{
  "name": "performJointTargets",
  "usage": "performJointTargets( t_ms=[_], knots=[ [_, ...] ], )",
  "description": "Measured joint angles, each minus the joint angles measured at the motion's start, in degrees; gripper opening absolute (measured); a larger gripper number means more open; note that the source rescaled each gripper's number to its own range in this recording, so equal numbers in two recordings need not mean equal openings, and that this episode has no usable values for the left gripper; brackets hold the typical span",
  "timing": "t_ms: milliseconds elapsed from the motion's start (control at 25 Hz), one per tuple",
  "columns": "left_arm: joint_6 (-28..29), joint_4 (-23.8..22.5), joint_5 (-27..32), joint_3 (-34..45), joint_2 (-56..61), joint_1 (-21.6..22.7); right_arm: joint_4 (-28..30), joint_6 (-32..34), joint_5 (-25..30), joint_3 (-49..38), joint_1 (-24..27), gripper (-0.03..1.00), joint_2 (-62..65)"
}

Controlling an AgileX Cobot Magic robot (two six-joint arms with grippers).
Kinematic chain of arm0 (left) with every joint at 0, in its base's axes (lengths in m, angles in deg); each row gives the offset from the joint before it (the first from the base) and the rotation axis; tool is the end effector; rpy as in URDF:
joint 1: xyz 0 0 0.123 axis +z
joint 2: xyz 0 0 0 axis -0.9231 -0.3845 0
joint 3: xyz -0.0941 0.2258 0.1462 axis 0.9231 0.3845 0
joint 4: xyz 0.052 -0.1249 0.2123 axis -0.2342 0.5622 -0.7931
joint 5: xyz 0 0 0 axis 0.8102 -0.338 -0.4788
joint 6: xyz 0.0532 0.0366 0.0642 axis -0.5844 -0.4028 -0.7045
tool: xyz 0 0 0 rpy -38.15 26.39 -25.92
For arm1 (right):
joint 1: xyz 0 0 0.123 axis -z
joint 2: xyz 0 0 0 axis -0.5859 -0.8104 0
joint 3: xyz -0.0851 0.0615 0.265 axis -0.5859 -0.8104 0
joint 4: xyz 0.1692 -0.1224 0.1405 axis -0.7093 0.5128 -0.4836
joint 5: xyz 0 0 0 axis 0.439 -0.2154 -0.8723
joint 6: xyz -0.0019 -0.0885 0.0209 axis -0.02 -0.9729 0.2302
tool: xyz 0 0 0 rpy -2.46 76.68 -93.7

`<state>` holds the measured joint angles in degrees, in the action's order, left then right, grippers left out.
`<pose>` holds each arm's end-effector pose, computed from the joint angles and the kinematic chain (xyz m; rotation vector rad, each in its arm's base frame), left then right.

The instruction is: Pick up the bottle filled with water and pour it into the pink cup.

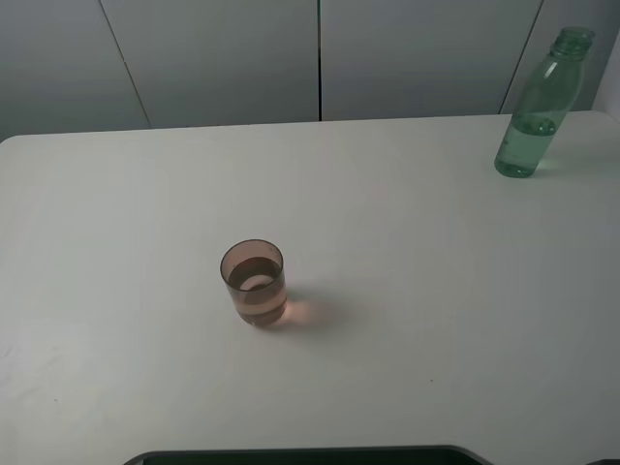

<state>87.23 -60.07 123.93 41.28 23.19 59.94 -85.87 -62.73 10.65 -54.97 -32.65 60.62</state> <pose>-0.0061 0.0123 0.2794 0.1075 2.0408 0.0814 -0.0093 0.0013 0.2770 0.0643 2.0845 -0.0173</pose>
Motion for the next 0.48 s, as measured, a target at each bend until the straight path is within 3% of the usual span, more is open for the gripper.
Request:
performJointTargets(
  t_ms=[480],
  knots=[
    [0.36, 0.0, 0.0, 0.0, 0.0, 0.0, 0.1, 0.48, -0.38, 0.0, -0.35, 1.0, 0.0]
  ],
)
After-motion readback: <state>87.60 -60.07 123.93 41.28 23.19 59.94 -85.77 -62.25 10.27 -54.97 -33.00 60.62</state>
